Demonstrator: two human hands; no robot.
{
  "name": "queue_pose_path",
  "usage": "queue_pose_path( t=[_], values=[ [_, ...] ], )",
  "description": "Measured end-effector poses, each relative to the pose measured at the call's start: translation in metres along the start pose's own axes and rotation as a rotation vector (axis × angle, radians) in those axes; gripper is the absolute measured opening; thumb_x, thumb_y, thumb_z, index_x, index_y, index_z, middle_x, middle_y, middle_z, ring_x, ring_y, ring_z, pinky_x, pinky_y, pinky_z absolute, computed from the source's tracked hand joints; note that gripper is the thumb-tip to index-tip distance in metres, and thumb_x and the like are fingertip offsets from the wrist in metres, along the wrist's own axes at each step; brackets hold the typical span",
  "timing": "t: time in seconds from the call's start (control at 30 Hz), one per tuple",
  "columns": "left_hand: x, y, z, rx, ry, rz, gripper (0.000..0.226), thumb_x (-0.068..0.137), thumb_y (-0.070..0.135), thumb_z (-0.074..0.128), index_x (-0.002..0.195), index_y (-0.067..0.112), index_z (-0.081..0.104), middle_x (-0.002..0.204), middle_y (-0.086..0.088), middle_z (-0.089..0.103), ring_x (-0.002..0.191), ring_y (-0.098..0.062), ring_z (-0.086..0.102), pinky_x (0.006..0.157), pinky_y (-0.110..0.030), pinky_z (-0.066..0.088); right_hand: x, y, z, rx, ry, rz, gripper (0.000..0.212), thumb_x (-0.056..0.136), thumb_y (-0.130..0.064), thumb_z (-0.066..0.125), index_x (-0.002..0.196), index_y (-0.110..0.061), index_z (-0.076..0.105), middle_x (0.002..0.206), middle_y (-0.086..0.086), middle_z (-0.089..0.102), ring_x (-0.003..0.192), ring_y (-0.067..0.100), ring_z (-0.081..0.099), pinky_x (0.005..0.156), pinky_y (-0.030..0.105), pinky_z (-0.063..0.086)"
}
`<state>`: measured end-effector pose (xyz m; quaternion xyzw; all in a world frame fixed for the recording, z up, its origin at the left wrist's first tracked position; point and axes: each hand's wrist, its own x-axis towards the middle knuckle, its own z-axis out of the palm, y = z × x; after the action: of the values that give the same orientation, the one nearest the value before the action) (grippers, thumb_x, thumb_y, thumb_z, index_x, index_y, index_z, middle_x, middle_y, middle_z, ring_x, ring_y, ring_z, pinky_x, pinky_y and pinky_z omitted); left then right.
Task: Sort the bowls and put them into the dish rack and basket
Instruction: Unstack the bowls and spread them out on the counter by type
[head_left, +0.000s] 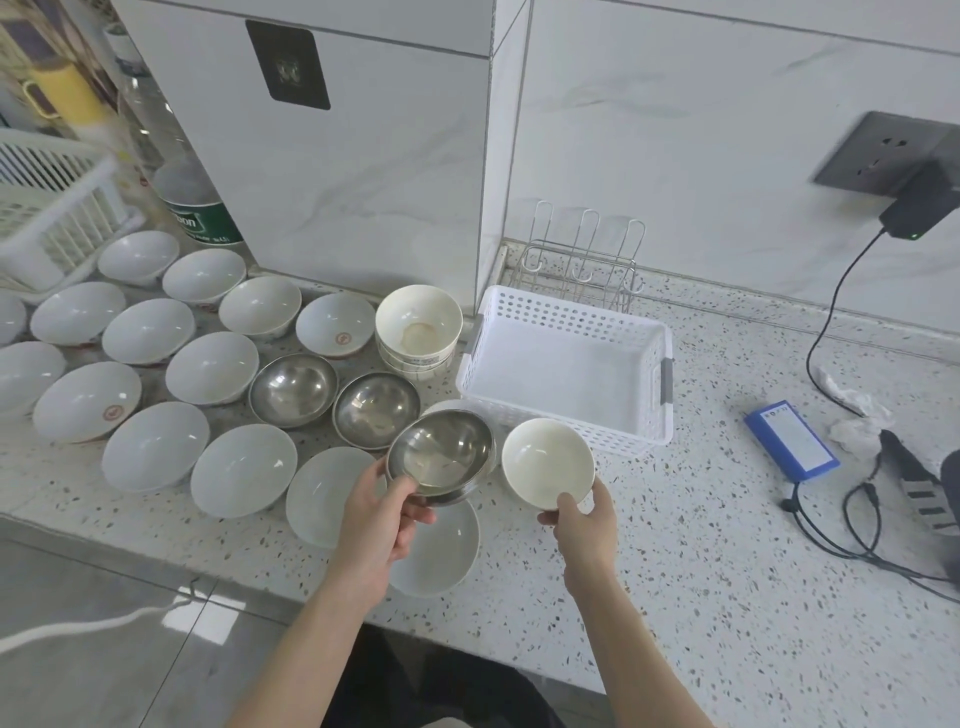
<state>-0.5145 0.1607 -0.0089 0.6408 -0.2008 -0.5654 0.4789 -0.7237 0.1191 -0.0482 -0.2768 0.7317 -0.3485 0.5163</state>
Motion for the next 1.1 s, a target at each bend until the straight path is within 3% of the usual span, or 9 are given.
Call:
queue_pose_path(
  t=[0.33,0.57,0.63,0.73,0.83,0.9,0.97,1.0,1.1],
  values=[
    [-0.009,0.003,-0.005,0.070,-0.044,-0.028,0.035,0.093,0.012,0.057,0.127,0.021,0.056,0.064,-0.011,0.065,0.035,-0.005,0.043,0.033,-0.017,0.023,-0.005,-0.003,0.000,-0.037,0.043,-0.038,0.058,0.092,-0.010,0.047,0.145,-0.033,0.042,0.106,0.004,0.070,0.060,0.008,0.069,0.051,0.026,0.043],
    [-0.008,0.008,-0.002,0.152,-0.125,-0.039,0.038,0.091,0.013,0.059,0.125,0.030,0.056,0.065,-0.013,0.068,0.040,-0.009,0.044,0.035,-0.018,0.025,-0.010,0.007,0.000,0.035,0.062,0.036,0.058,0.096,-0.045,0.050,0.147,-0.022,0.034,0.091,0.008,0.074,0.062,0.009,0.054,0.058,0.027,0.040],
    [-0.009,0.009,0.000,0.192,-0.156,-0.038,0.040,0.091,0.012,0.059,0.126,0.033,0.054,0.064,-0.013,0.068,0.038,-0.008,0.043,0.035,-0.018,0.026,-0.014,0.009,-0.005,0.014,0.086,0.053,0.054,0.096,-0.050,0.047,0.140,-0.020,0.043,0.082,0.004,0.074,0.067,0.014,0.053,0.059,0.030,0.041],
    [-0.013,0.010,0.003,0.272,-0.246,-0.019,0.042,0.091,0.014,0.060,0.127,0.035,0.052,0.060,-0.008,0.068,0.036,-0.005,0.045,0.036,-0.018,0.028,-0.023,0.013,-0.013,-0.034,0.144,0.011,0.045,0.096,-0.051,0.046,0.121,-0.016,0.057,0.075,0.001,0.073,0.082,0.019,0.060,0.074,0.040,0.047],
    [-0.018,0.009,0.007,0.355,-0.373,-0.017,0.044,0.092,0.016,0.061,0.130,0.035,0.049,0.059,-0.005,0.067,0.037,-0.005,0.047,0.036,-0.018,0.029,-0.036,0.014,-0.021,-0.026,0.120,-0.054,0.034,0.096,-0.048,0.048,0.096,-0.021,0.068,0.060,-0.002,0.069,0.064,0.015,0.055,0.064,0.033,0.045],
    [-0.021,0.005,0.012,0.420,-0.462,-0.016,0.046,0.093,0.015,0.059,0.133,0.034,0.047,0.057,-0.002,0.066,0.035,-0.003,0.048,0.036,-0.017,0.029,-0.049,0.015,-0.025,-0.001,0.058,-0.111,0.038,0.095,-0.046,0.051,0.074,-0.019,0.066,0.048,-0.003,0.057,0.052,0.013,0.042,0.054,0.028,0.038],
    [-0.024,0.001,0.018,0.480,-0.529,-0.017,0.049,0.093,0.015,0.058,0.137,0.032,0.044,0.056,0.003,0.065,0.036,-0.002,0.049,0.036,-0.016,0.030,-0.059,0.019,-0.029,-0.029,0.029,-0.208,0.046,0.086,-0.048,0.052,0.058,-0.011,0.049,0.050,-0.002,0.041,0.052,0.014,0.034,0.052,0.028,0.031],
    [-0.026,-0.001,0.020,0.513,-0.555,-0.013,0.051,0.094,0.016,0.057,0.140,0.031,0.042,0.056,0.005,0.064,0.037,-0.001,0.050,0.037,-0.015,0.032,-0.062,0.022,-0.032,-0.068,0.034,-0.254,0.045,0.082,-0.048,0.053,0.058,-0.011,0.047,0.052,-0.002,0.039,0.052,0.014,0.034,0.053,0.029,0.030],
    [-0.027,-0.009,0.025,0.632,-0.604,0.005,0.056,0.096,0.027,0.054,0.148,0.032,0.033,0.063,0.003,0.067,0.039,0.002,0.050,0.041,-0.015,0.035,-0.065,0.031,-0.044,-0.187,0.034,-0.296,0.024,0.090,-0.028,0.060,0.070,-0.017,0.066,0.052,-0.003,0.050,0.052,0.012,0.042,0.052,0.028,0.035]
  ],
)
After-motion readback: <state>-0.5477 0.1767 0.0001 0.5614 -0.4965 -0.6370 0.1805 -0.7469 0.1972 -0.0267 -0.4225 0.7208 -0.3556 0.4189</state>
